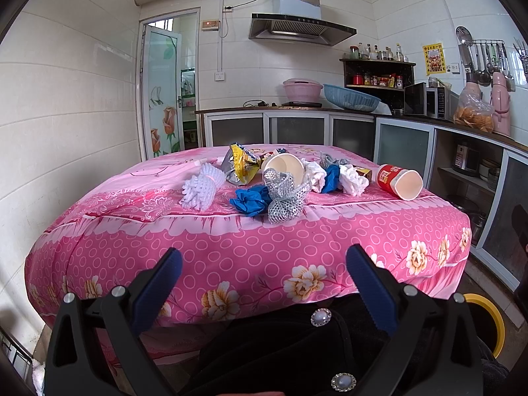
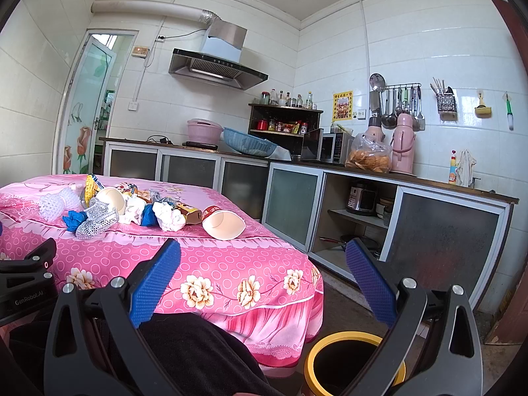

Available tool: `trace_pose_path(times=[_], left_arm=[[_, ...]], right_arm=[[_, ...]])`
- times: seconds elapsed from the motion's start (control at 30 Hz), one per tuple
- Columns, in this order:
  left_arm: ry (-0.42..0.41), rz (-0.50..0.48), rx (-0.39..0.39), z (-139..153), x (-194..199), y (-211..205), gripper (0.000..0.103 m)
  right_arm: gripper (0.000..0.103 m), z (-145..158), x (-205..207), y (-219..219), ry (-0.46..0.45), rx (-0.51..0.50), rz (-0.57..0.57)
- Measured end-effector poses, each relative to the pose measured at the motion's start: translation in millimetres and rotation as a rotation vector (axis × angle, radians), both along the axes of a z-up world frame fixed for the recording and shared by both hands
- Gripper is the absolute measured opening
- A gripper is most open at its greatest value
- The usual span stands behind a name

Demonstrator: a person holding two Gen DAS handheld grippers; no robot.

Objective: Collect trash

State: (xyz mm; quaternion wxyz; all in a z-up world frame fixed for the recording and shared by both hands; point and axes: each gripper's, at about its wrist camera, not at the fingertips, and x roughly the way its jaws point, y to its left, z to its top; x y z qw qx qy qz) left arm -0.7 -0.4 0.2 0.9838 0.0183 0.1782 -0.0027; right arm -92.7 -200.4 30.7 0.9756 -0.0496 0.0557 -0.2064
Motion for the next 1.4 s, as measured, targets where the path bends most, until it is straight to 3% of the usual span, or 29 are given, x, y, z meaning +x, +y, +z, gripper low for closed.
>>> trace_pose_path(times=[1.2,1.4], left_arm=[[-0.002,0.000,0.000,-2.5,0.7,0.0,0.096],[-0.001,0.002,-0.002,-1.3,0.7,2.1,0.096]], right_arm=[[0.096,-0.7,-3.6,-4.8,-0.011,-0.001,-0.044],[0.096,0.3,-1.3,-9.1,0.007,0.035,-0.042]])
